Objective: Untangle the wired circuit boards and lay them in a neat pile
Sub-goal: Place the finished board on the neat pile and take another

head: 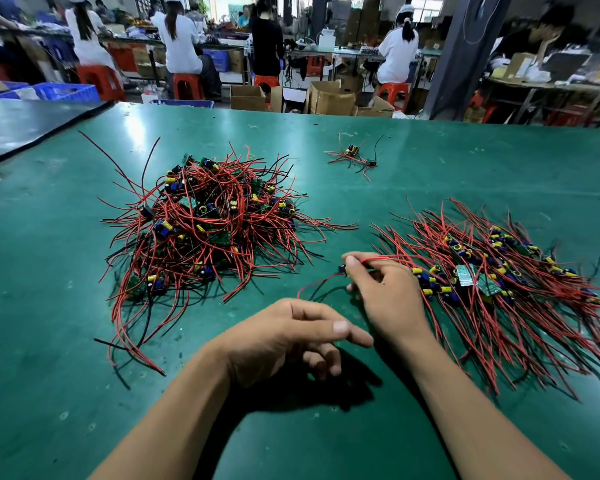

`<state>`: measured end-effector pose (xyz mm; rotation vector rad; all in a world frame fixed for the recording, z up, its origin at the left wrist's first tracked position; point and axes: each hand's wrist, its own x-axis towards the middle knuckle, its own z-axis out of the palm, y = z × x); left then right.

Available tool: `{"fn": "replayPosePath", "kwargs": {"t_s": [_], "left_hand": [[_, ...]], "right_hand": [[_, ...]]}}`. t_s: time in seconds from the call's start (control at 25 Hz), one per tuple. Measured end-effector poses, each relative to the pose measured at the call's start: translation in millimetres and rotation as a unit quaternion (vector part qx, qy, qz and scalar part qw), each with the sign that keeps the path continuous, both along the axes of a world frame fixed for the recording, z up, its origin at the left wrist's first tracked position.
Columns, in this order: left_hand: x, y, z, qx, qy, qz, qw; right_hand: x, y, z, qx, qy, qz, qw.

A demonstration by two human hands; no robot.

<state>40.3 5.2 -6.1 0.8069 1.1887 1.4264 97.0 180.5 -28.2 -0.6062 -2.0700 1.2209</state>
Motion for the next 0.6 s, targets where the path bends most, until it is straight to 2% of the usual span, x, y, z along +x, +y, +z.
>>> {"fn": "replayPosePath", "kwargs": {"t_s": [0.12,0.24,0.32,0.4,0.48,0.52,0.6], "left_hand": [[-4,-4,-1,0.007,-0.019,-0.041,0.999],[-8,-9,-2,0.012,-0.041,-0.097,0.994],[-9,-6,0,-0.007,-0.059,-0.045,0.997],[-9,4,0,-0.039,-0.088,0.089,0.991],[-10,14,-2,-0.045,-0.108,0.226,0.967],[-10,17,-4,-0.036,-0.111,0.261,0.958],[-8,20,-6,-0.015,-0.099,0.268,0.958]], "right_hand": [[1,5,9,-0.178,0.09,-0.029,0.979],[-1,6,20,-0.367,0.205,-0.021,0.907],[-1,6,24,-0.433,0.204,0.025,0.878],[1,0,24,-0.417,0.129,0.083,0.896],[3,-9,20,-0.355,0.05,0.144,0.922],[5,-15,18,-0.336,0.029,0.175,0.925],[5,-23,16,-0.321,0.005,0.214,0.923]]}}
